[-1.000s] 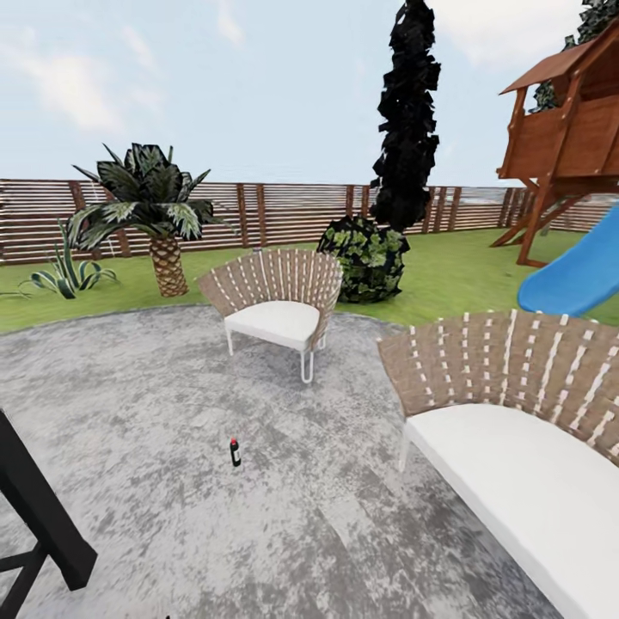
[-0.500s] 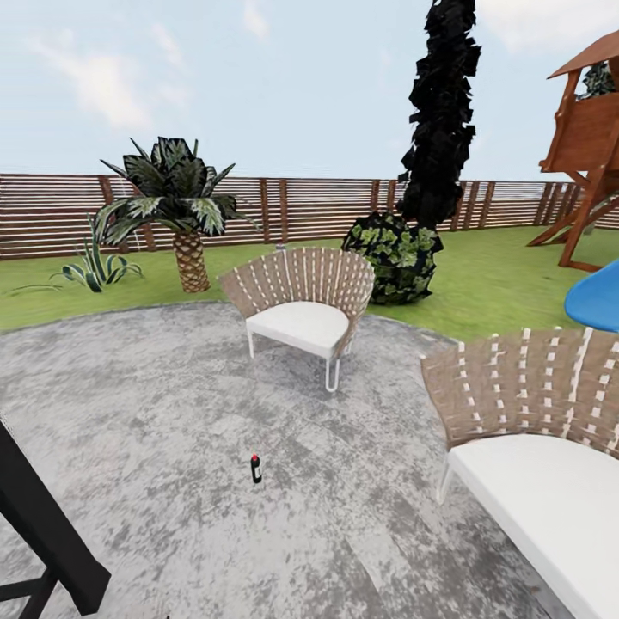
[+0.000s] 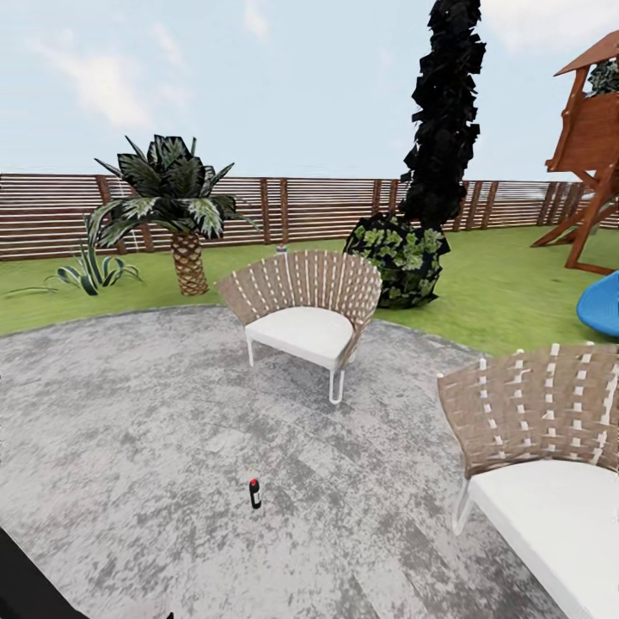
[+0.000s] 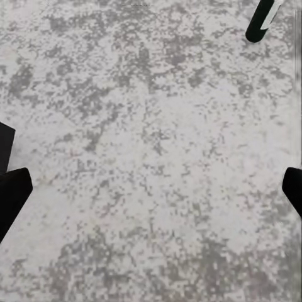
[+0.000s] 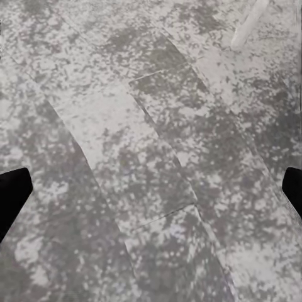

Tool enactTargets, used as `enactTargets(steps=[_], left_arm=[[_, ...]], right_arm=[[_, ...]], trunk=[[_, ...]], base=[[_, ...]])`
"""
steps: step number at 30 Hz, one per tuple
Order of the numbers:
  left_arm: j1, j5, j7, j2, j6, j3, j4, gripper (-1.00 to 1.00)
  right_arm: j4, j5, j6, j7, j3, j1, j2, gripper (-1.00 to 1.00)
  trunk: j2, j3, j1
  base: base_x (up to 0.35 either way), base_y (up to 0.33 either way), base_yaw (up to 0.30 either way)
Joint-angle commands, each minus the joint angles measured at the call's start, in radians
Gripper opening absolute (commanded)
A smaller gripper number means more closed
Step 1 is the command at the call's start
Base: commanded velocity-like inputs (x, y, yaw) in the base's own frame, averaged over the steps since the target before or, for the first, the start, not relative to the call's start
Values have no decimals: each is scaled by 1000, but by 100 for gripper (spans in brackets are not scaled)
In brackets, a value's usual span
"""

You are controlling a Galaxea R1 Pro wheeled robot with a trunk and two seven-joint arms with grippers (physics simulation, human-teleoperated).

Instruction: In the garden, pick up the pesticide atomizer on the floor and spray pesticide onto both trees until each tree trunk is fully covered.

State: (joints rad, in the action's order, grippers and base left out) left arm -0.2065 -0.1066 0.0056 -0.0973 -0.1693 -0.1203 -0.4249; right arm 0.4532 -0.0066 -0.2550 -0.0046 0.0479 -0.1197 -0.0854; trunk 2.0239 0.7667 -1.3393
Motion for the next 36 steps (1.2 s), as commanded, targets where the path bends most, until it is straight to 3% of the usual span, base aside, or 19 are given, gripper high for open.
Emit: enactTargets(steps=[1,8,13,23,36], left_arm=[[-1,-16,1,1,-9,2,-5,100],[-29,-23,6,2,-45,-8,-44,100],[-57,-23,10,1,-73,-7,-73,100],[-59,-23,11,1,-120,-7,-83,100],[-60,-20,10,1,-122,-7,-83,100]], right_arm=[[-1,-6,-9,-2,7,-6,6,100],[28,-5,-48,-3,20,-46,21,100],[56,-4,-76,-3,20,-75,24,100],[102,-1,-113,-3,14,-132,24,100],[102,0,-113,-2,13,-135,24,100]], trunk=[[0,1,0],[0,1,0],[0,1,0],[0,1,0],[0,1,0]], base=[[0,0,0],[58,9,0],[282,83,0],[323,135,0],[315,191,0]])
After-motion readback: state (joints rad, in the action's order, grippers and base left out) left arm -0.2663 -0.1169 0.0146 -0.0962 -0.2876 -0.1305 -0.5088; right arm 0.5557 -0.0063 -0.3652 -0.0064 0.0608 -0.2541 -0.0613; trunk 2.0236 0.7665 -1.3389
